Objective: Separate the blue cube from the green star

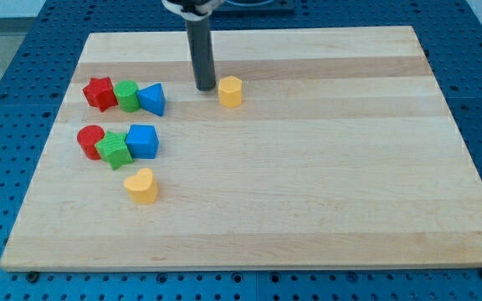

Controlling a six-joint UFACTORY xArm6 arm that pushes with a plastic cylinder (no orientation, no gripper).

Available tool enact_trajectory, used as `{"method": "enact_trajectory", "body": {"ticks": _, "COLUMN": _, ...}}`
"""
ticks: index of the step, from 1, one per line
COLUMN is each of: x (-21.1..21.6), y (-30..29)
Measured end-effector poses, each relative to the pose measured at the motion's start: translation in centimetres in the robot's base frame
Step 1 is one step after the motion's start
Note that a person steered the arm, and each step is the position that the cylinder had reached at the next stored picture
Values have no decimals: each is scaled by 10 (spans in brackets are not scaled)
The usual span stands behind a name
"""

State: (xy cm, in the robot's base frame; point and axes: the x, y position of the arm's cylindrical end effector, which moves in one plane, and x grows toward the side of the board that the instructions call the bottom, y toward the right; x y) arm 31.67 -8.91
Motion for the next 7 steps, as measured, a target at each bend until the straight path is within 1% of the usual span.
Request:
{"method": "enact_trajectory", "body": {"ticks": 1, "x": -16, "y": -59}}
{"method": "enact_trajectory", "body": {"ticks": 2, "x": -13, "y": -114}}
{"method": "enact_trajectory", "body": {"ticks": 3, "x": 30, "y": -137}}
{"method": "enact_trajectory", "body": {"ticks": 4, "x": 107, "y": -96}}
{"method": "enact_trajectory", "body": {"ticks": 5, "x": 169, "y": -33}}
{"method": "enact_trajectory", "body": {"ticks": 6, "x": 201, "y": -2}}
{"method": "enact_trajectory", "body": {"ticks": 7, "x": 186, "y": -6}}
